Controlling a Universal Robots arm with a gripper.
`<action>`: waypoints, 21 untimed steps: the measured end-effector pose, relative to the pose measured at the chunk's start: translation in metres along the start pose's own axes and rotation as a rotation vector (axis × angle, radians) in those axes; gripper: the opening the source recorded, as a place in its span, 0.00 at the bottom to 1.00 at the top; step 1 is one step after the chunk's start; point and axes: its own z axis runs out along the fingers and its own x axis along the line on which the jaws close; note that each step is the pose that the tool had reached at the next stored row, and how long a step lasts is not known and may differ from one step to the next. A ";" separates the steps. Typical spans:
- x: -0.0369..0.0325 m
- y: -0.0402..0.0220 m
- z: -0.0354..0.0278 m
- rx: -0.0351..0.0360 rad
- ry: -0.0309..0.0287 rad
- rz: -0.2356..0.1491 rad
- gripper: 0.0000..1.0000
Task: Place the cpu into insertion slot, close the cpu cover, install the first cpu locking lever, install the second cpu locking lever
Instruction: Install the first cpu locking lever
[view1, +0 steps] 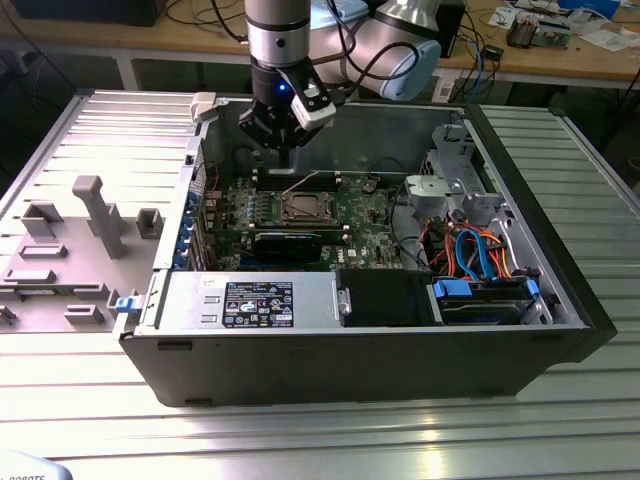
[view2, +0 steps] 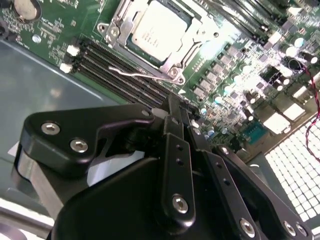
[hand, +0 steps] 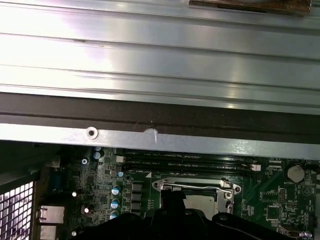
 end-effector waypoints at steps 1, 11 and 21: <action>-0.0003 -0.0002 0.0010 -0.0168 -0.0011 0.001 0.11; -0.0042 -0.0008 0.0072 -0.0218 -0.0032 0.035 0.11; -0.0050 -0.0009 0.0085 -0.0218 -0.0033 0.034 0.11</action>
